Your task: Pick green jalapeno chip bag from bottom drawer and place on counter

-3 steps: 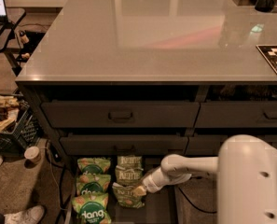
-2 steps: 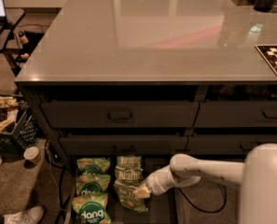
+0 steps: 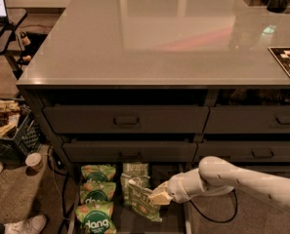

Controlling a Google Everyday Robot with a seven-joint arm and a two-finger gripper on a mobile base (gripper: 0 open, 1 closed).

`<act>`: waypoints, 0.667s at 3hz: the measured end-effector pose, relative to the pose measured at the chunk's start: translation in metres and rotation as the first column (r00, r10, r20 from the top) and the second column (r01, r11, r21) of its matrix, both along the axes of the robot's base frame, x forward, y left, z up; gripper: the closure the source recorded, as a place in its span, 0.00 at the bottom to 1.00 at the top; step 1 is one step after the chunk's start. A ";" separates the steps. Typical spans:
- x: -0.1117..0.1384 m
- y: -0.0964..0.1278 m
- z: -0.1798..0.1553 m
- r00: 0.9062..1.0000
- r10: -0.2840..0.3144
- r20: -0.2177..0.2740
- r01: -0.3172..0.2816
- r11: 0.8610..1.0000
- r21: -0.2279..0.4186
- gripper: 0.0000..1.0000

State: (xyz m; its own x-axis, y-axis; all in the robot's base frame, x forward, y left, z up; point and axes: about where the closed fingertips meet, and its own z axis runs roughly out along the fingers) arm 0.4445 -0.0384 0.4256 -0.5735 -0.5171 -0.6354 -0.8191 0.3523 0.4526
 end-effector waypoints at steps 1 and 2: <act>0.001 -0.009 0.053 0.998 -0.007 0.059 0.006 1.000 0.014 1.00; 0.004 -0.012 0.099 0.993 -0.004 0.120 0.001 1.000 0.019 1.00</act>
Offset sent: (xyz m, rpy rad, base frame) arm 0.0099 -0.0203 0.1575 0.0201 -0.2007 -0.0037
